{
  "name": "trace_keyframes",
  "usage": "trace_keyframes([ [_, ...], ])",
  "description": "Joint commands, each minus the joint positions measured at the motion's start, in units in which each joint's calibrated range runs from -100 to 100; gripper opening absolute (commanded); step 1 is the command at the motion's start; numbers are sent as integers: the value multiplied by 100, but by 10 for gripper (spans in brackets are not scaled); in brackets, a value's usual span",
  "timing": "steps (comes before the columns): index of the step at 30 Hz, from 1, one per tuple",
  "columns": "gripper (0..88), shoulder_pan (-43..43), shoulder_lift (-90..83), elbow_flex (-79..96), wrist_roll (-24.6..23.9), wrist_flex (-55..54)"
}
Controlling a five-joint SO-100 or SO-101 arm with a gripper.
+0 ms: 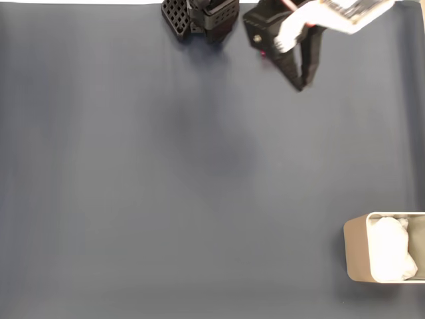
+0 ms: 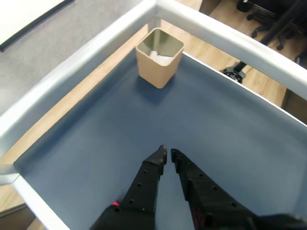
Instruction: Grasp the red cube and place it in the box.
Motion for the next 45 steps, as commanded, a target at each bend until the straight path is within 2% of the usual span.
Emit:
trace_keyframes([
  [1,0,-482,-150,18,10,-91],
  [27,10,-2492,-955,1496,73,-33],
  [37,99,-3003,-1432,2190,147,262],
  [45,205,-3230,-1709,2527,254,401],
])
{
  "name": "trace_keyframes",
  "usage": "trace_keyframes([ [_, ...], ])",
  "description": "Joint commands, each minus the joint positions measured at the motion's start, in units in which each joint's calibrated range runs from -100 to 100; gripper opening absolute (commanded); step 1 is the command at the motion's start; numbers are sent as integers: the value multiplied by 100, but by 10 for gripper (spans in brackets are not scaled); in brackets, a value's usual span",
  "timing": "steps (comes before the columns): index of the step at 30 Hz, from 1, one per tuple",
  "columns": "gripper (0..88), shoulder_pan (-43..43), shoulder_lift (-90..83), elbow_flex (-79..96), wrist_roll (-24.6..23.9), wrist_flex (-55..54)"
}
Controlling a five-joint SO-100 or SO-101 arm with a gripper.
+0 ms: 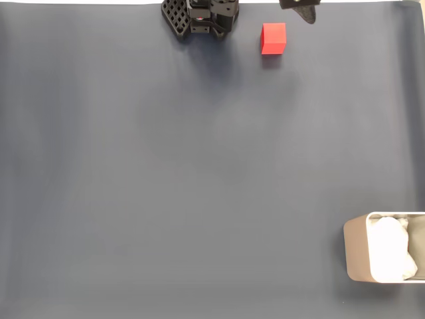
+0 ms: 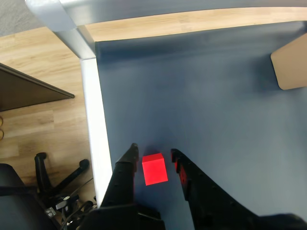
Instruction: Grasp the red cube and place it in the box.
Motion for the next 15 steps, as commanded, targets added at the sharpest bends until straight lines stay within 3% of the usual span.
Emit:
trace_keyframes([
  [1,213,-77,-181,50,59,100],
  [10,245,-77,-328,278,-5,272],
  [15,237,-77,-415,534,278,329],
])
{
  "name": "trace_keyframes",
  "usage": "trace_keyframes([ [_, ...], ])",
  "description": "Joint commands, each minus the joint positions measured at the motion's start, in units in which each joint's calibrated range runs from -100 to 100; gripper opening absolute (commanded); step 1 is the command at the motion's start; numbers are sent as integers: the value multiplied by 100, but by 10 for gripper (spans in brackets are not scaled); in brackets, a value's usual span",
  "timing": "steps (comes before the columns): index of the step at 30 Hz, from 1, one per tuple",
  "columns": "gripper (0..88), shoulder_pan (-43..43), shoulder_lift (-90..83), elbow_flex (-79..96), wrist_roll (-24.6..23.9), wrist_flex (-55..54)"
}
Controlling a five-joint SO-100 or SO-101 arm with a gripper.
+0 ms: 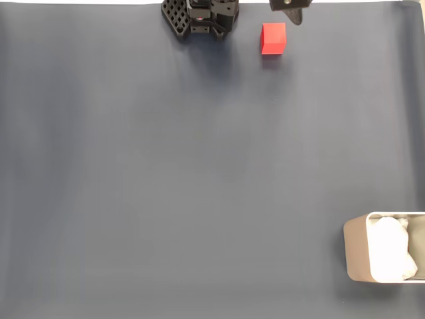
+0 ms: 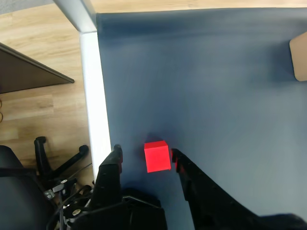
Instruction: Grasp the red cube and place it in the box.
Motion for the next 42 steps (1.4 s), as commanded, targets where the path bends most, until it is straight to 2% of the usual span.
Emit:
trace_keyframes([
  [1,248,-25,-146,82,205,43],
  [9,340,131,-440,493,405,43],
  [21,414,401,-873,1241,620,-145],
  [42,438,720,-605,1925,767,-1145],
])
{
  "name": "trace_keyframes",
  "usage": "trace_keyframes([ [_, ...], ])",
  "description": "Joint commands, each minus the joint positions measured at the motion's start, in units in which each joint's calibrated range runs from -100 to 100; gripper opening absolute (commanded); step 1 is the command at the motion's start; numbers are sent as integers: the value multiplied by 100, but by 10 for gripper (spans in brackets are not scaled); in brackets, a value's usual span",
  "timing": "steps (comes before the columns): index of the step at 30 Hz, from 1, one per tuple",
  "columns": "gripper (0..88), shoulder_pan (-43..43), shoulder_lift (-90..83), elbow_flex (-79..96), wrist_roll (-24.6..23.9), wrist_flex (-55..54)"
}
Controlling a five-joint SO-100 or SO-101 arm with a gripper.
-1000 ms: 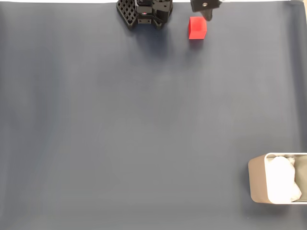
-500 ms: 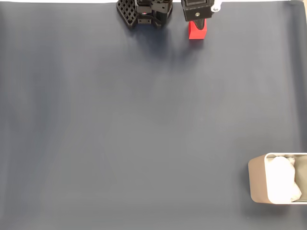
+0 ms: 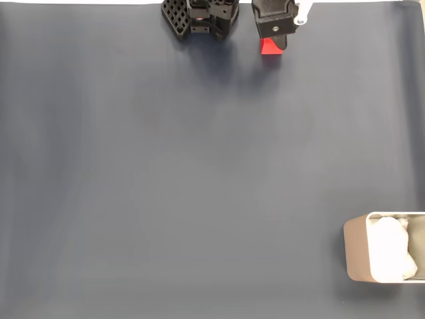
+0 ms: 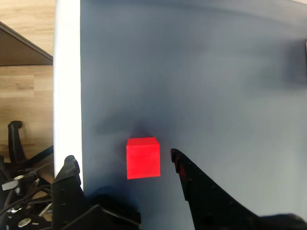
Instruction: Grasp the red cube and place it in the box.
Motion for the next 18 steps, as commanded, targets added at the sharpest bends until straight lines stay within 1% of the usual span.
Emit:
trace_keyframes([
  [1,439,53,20,81,10,-225],
  [18,439,-11,20,665,-88,-634],
])
